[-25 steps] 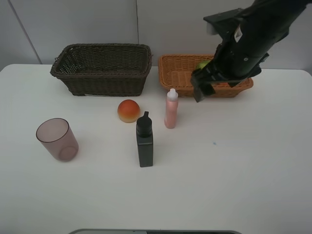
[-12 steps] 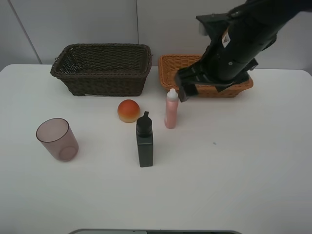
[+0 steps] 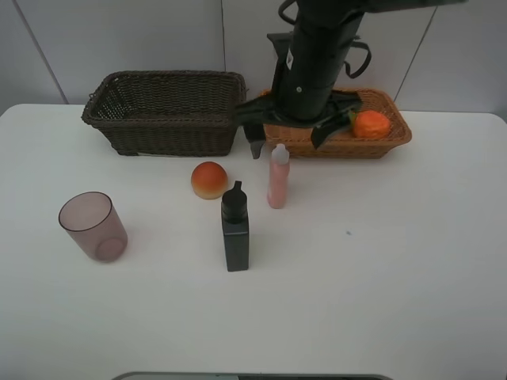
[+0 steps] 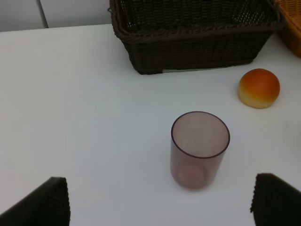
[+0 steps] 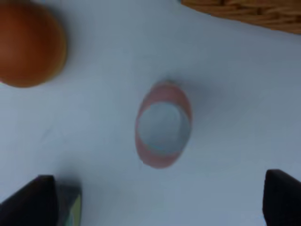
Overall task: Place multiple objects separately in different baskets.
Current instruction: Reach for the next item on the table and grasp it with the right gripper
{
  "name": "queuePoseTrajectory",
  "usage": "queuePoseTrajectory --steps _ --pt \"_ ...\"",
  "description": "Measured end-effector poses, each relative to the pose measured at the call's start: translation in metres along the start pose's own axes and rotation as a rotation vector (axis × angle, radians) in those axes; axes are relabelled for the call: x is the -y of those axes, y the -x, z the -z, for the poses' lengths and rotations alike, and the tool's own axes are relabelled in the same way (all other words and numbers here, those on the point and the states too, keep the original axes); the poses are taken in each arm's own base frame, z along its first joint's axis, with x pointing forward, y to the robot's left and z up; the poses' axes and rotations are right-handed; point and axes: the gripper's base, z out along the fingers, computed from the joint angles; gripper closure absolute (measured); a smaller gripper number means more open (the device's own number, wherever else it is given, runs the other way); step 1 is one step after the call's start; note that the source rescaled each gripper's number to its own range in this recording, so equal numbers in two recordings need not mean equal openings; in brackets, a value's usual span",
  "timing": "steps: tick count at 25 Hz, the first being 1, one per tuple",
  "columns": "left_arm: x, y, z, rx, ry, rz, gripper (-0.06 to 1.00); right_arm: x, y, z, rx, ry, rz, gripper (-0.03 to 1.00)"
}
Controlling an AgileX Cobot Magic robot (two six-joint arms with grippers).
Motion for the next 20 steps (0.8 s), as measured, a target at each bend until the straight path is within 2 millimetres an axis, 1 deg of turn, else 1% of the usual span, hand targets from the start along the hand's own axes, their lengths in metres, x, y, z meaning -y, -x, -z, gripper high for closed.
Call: queuePoseTrajectory --steps 8,16,20 --pt "0.0 0.0 0.0 0.0 0.0 0.0 -0.06 -0.01 0.025 -0.011 0.027 -0.038 -0.088 0.11" --pt "0.0 0.0 0.0 0.0 0.0 0.0 -0.06 -0.013 0.024 -0.037 -0.037 -0.081 -0.092 0.11" --pt "0.0 0.0 0.0 0.0 0.0 0.0 -0.06 -0.009 0.026 -0.041 -0.038 -0.098 -0.091 0.11"
